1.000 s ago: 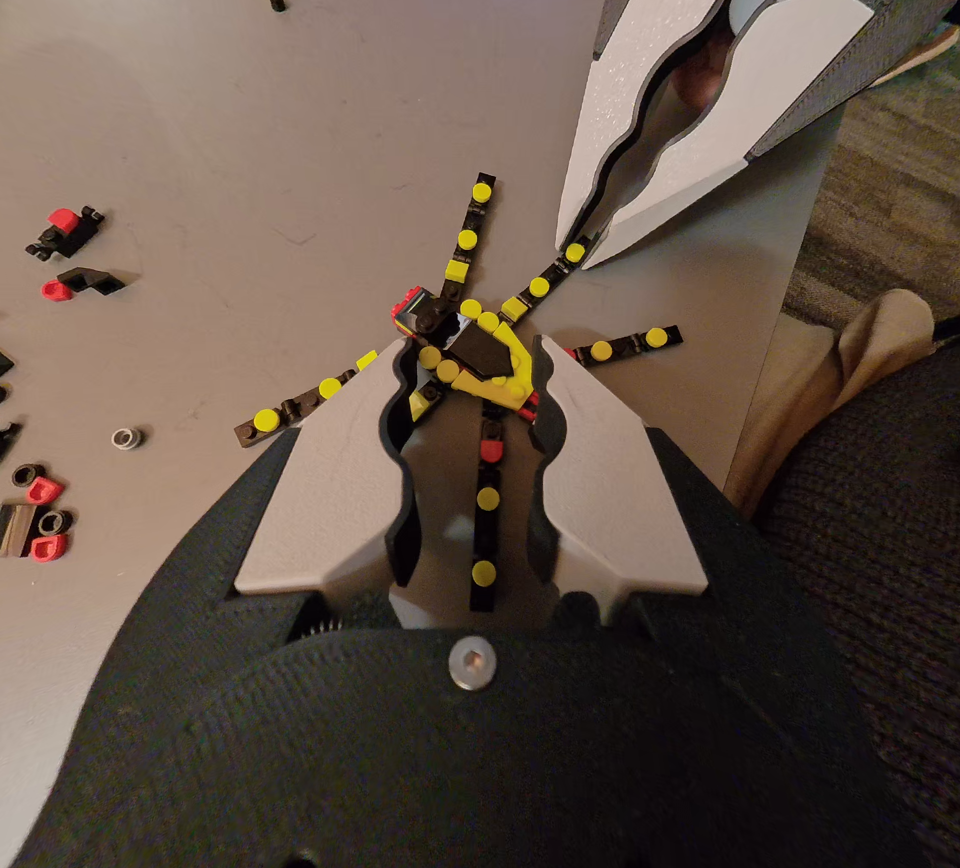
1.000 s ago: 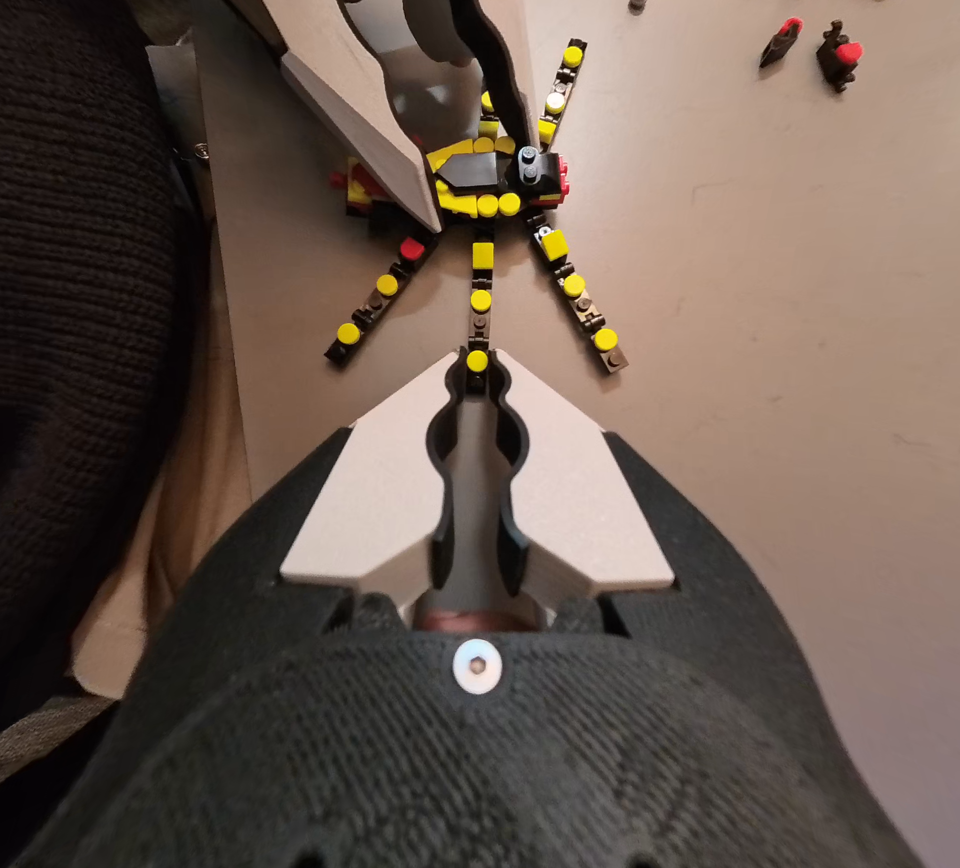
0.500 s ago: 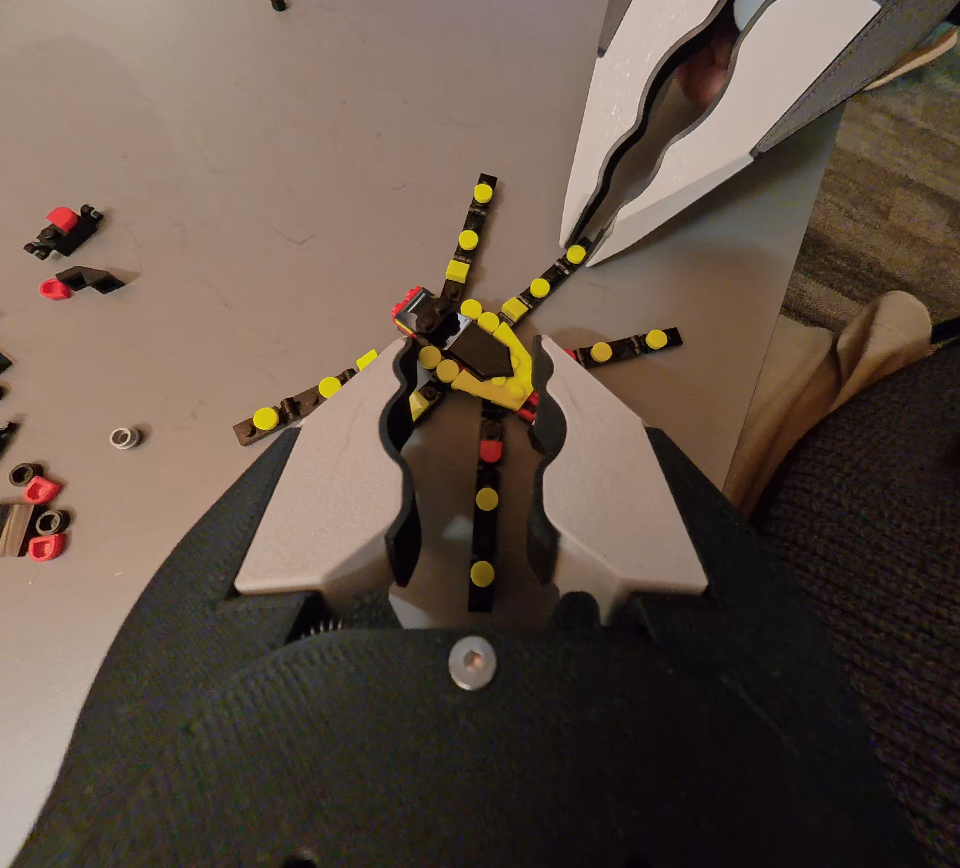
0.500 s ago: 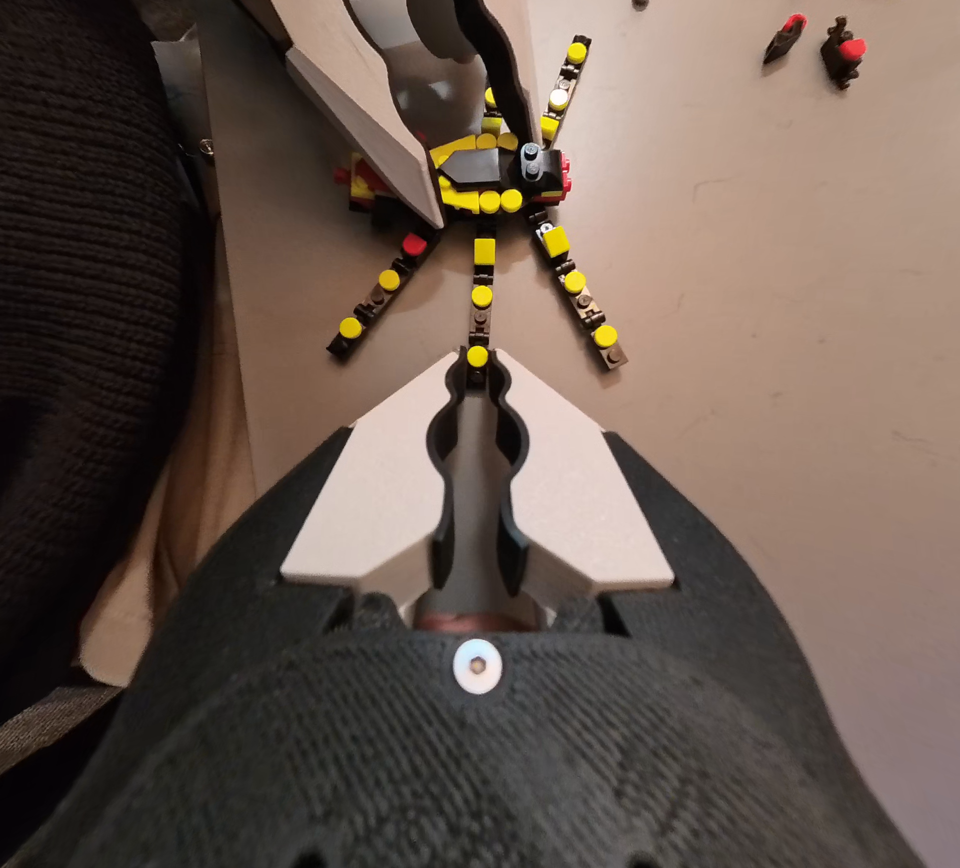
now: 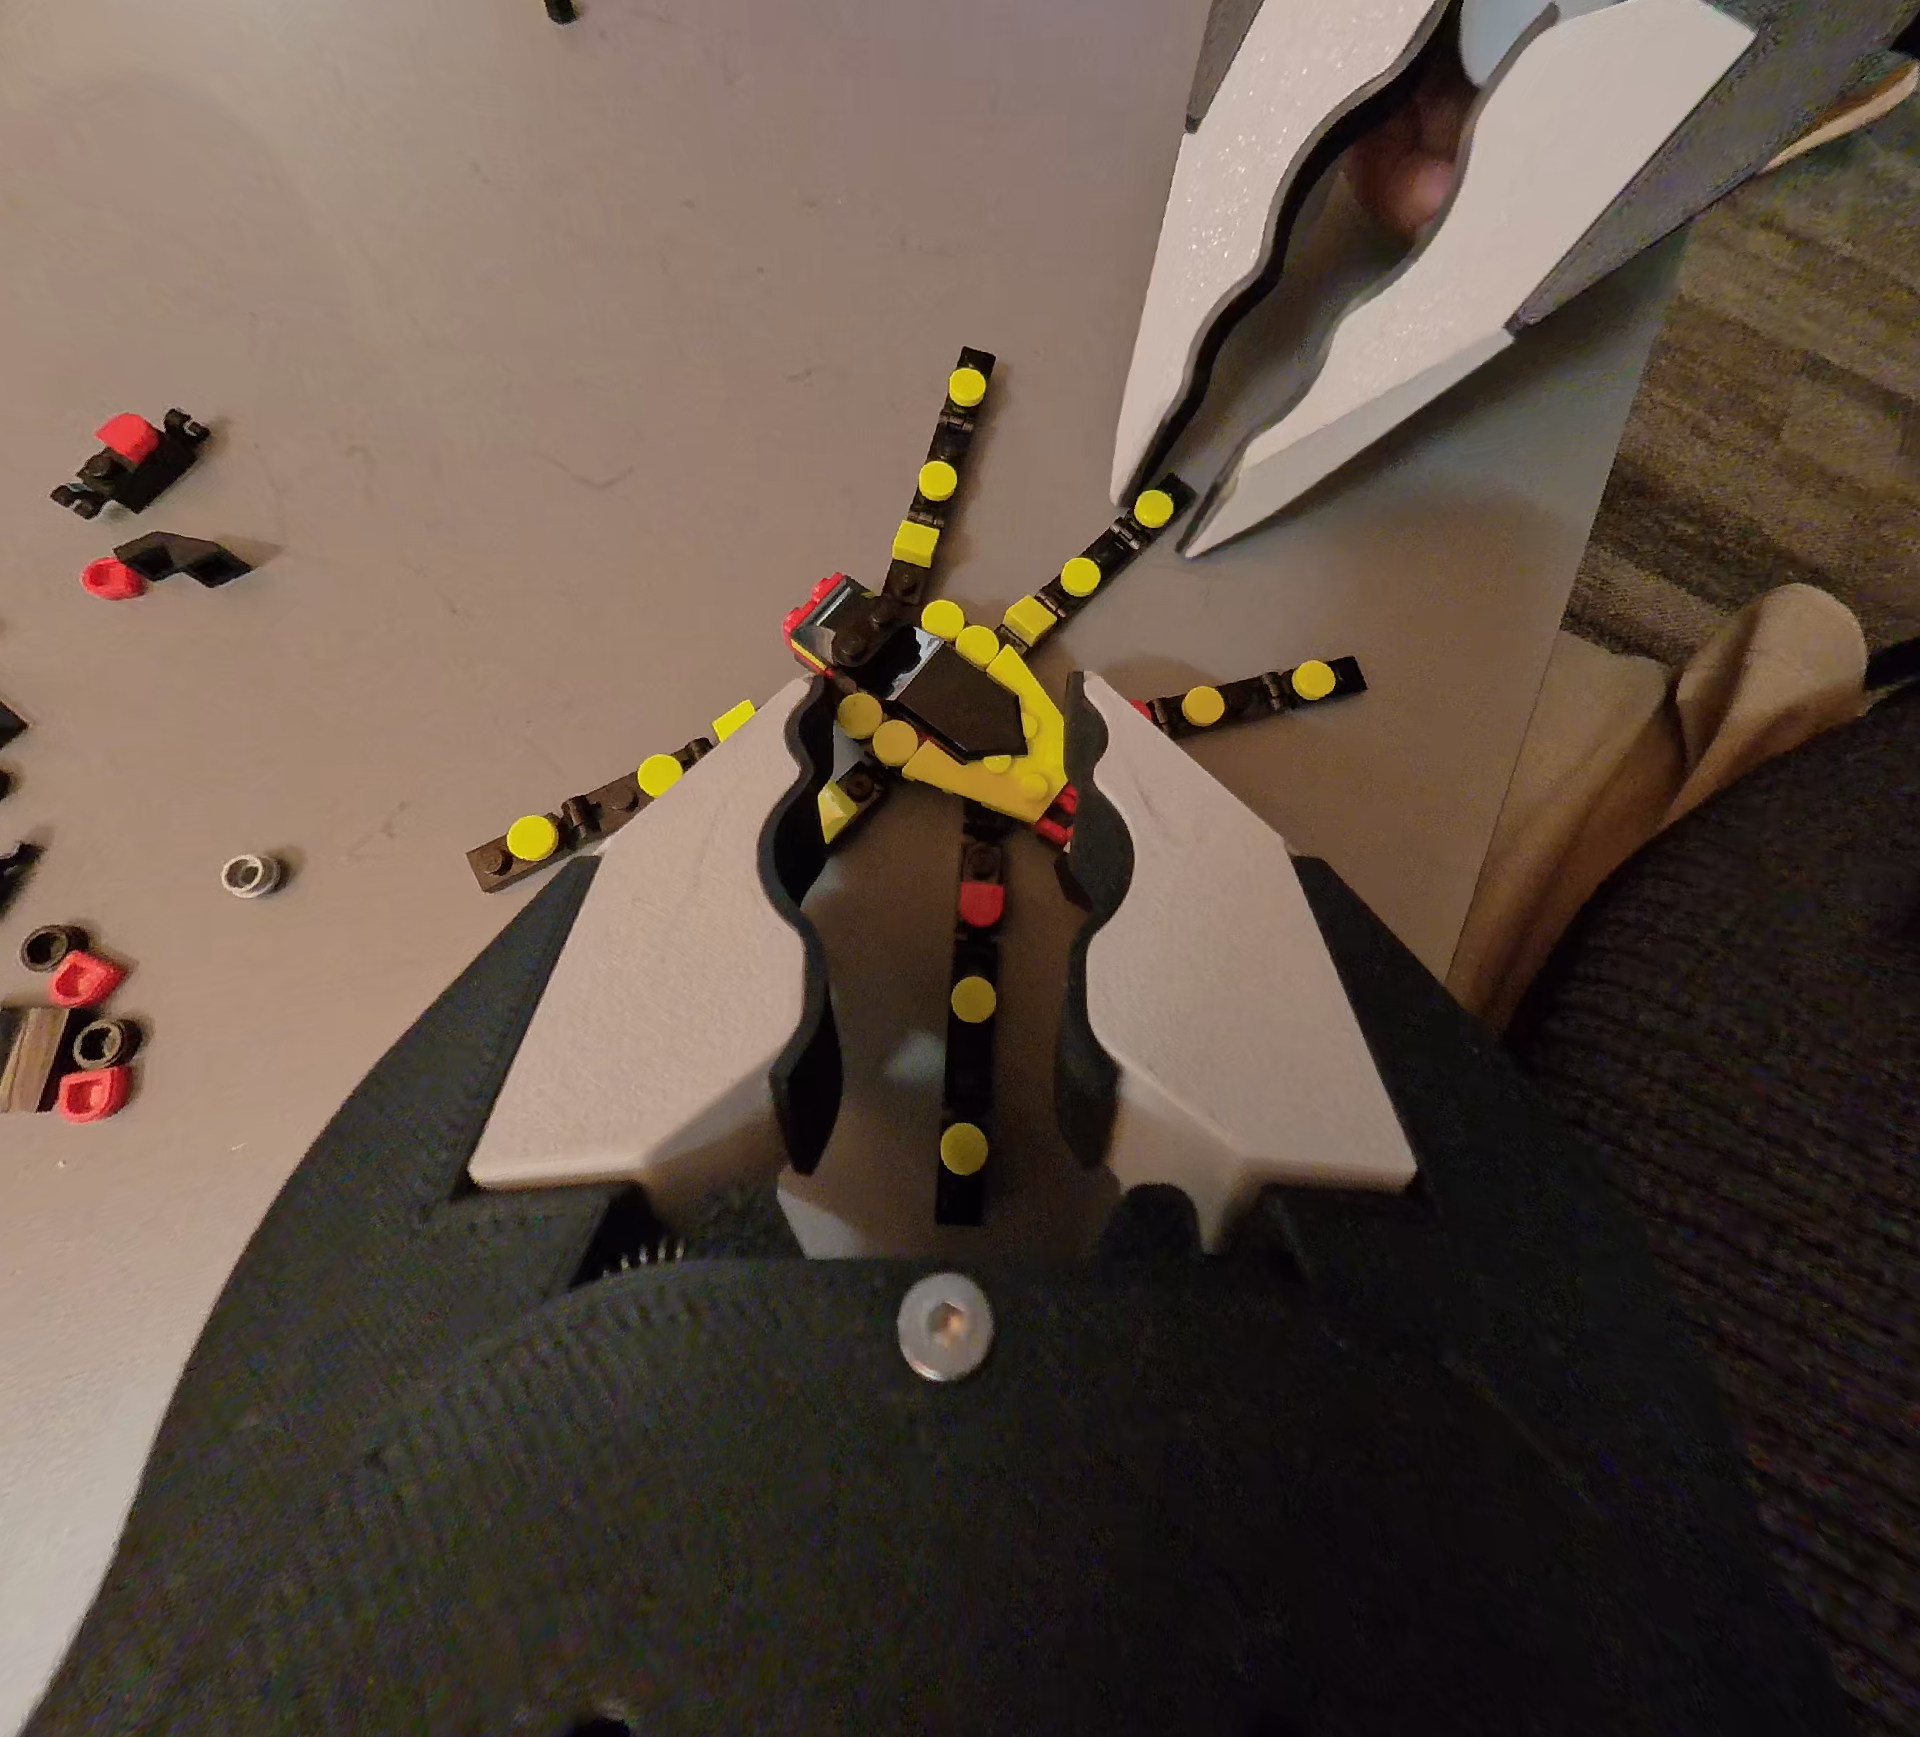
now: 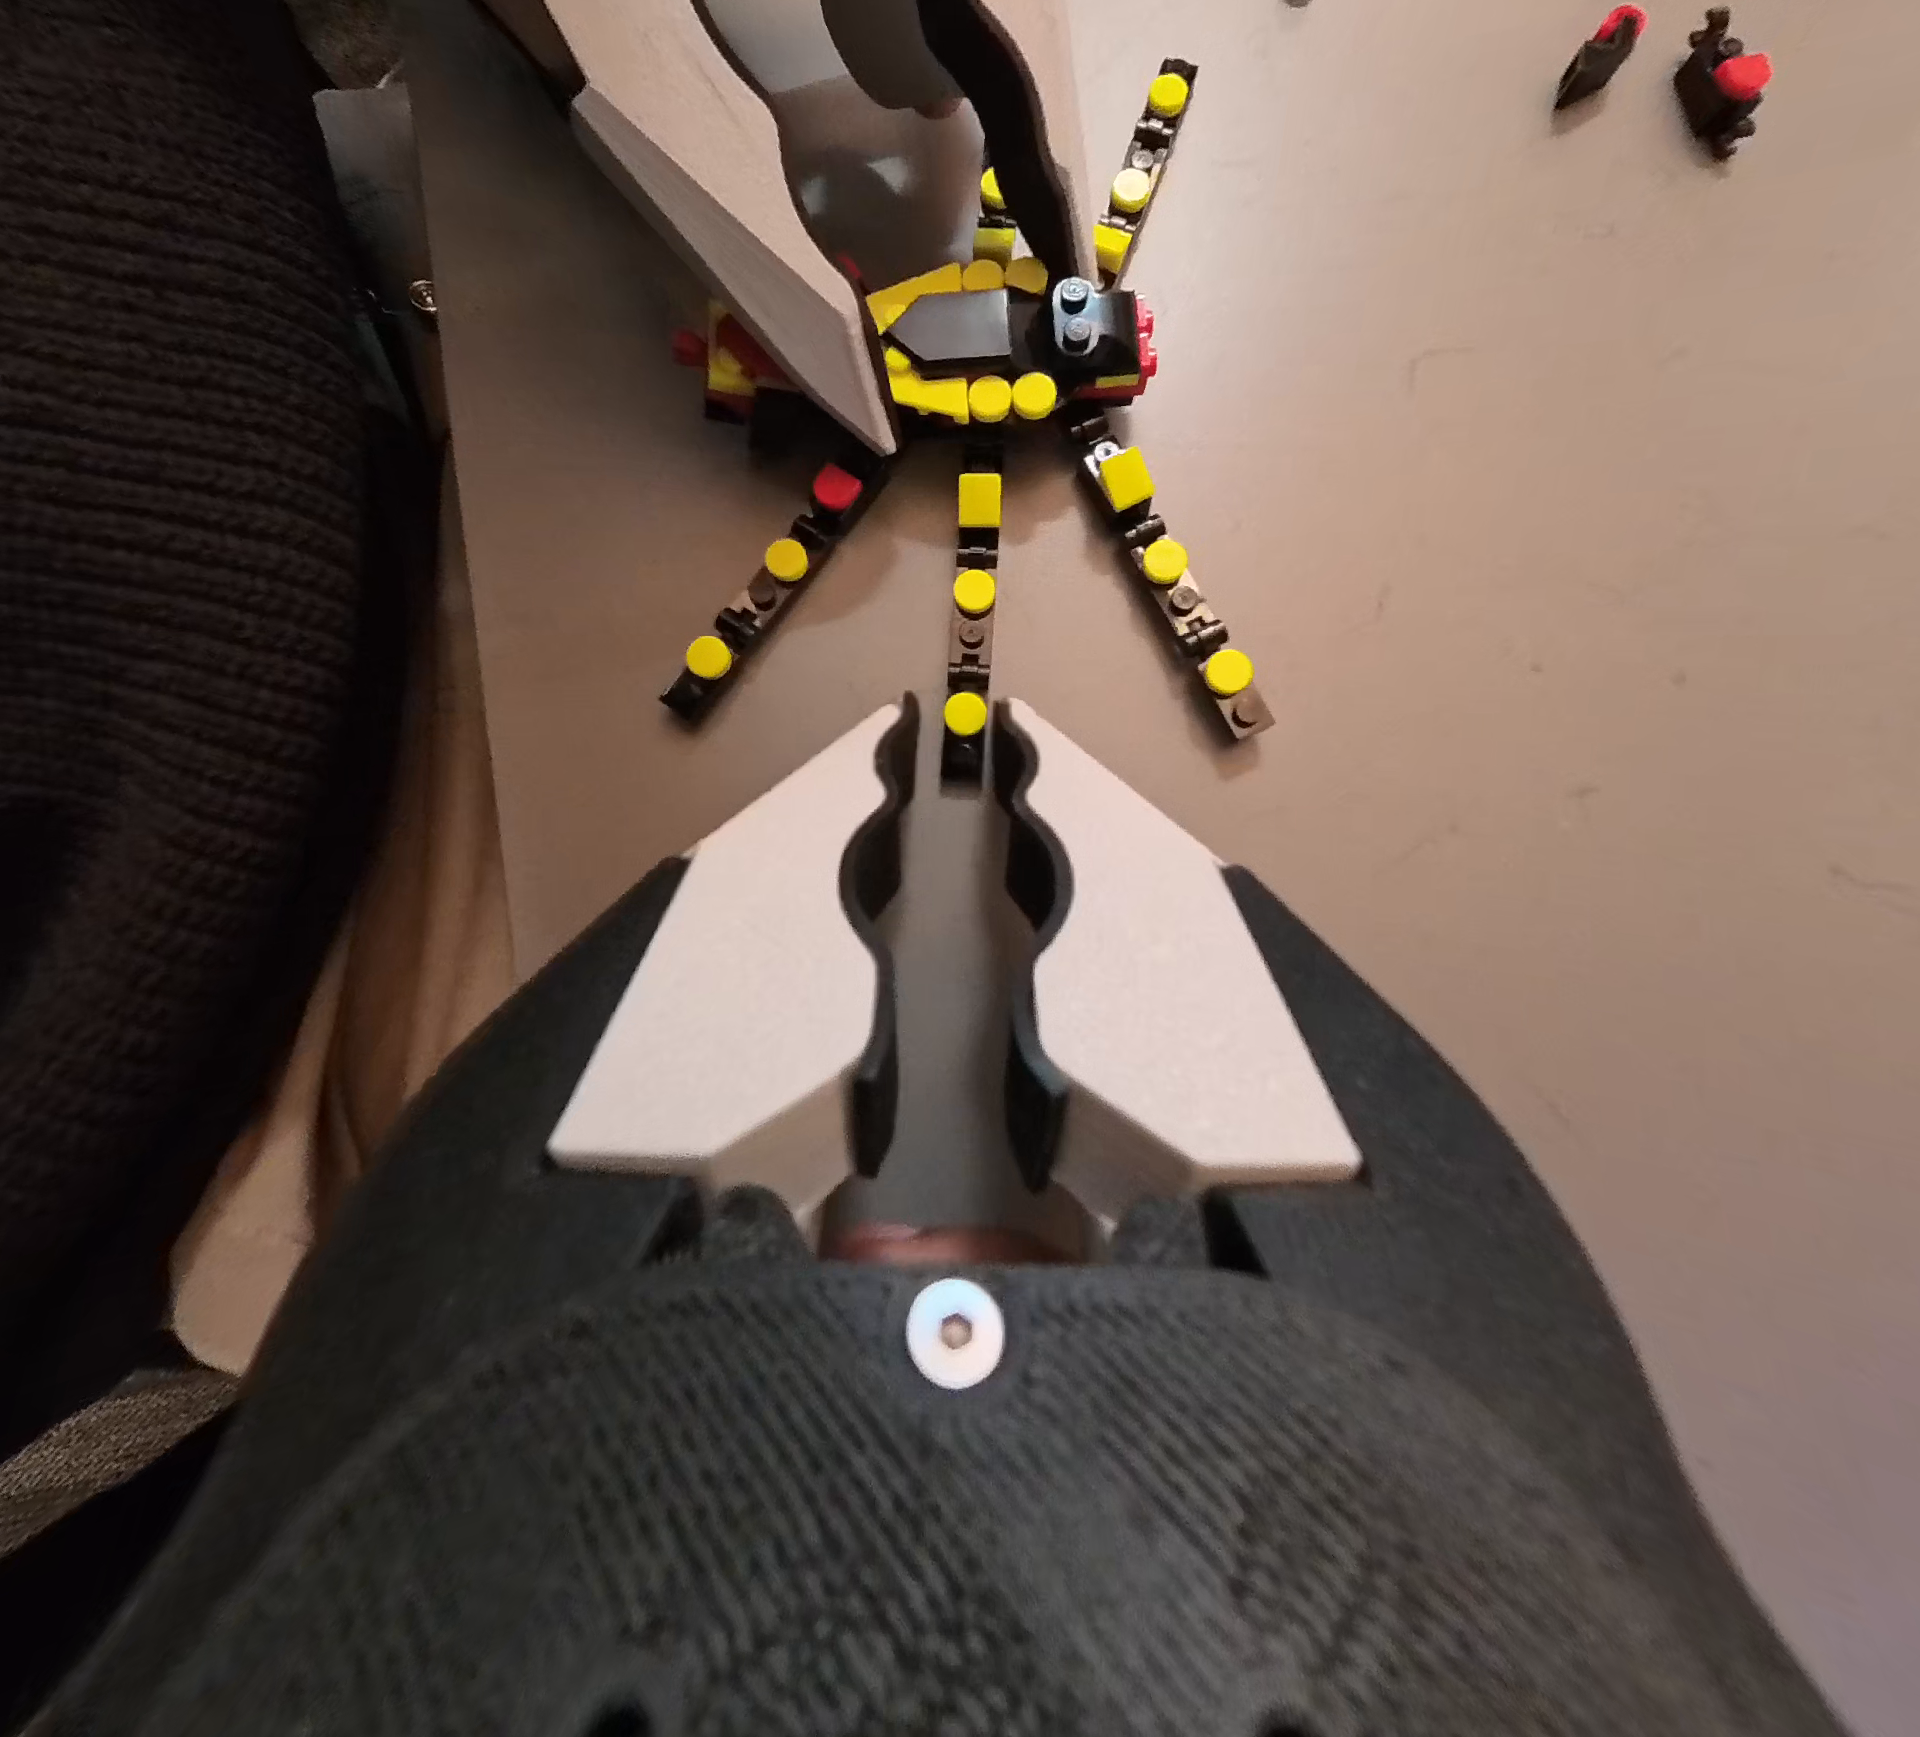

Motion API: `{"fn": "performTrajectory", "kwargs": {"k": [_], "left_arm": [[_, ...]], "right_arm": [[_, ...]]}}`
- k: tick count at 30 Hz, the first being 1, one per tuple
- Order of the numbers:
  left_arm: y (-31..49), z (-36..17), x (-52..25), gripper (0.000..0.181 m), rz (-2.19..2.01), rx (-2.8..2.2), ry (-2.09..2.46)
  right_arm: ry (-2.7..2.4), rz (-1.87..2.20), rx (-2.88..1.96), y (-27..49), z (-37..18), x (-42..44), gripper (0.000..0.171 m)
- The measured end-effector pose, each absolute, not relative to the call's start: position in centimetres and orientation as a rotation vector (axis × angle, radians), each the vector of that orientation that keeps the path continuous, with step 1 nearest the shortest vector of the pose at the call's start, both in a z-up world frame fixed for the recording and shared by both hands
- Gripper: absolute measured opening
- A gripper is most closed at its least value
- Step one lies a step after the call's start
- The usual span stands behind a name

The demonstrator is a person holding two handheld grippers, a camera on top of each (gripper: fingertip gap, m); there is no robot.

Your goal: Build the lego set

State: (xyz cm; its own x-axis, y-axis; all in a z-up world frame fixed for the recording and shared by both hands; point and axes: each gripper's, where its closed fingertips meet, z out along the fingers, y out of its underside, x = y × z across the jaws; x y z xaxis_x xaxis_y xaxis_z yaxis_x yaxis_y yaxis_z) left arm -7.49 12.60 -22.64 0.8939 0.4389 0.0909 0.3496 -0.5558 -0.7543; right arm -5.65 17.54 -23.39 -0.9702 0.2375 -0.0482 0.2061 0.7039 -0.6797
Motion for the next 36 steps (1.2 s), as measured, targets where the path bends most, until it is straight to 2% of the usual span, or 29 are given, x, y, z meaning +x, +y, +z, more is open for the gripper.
{"fn": "performTrajectory", "kwargs": {"k": [11,16,26,36], "left_arm": [[12.2,-20.2,-7.4,0.050,0.045,-2.113,-0.583],[9.4,-18.6,-8.8,0.045,0.079,-2.080,-0.584],[6.1,-22.5,-8.3,0.044,0.154,-2.273,-0.336],[6.0,-22.6,-8.4,0.055,0.061,-2.251,-0.363]], "right_arm": [[-2.779,1.213,-0.399,16.9,-21.6,-6.2,0.018],[-2.697,1.205,-0.436,16.3,-20.6,-6.8,0.018],[-2.675,1.294,-0.538,14.6,-20.4,-5.6,0.026],[-2.611,1.330,-0.635,14.7,-20.4,-7.3,0.025]]}}
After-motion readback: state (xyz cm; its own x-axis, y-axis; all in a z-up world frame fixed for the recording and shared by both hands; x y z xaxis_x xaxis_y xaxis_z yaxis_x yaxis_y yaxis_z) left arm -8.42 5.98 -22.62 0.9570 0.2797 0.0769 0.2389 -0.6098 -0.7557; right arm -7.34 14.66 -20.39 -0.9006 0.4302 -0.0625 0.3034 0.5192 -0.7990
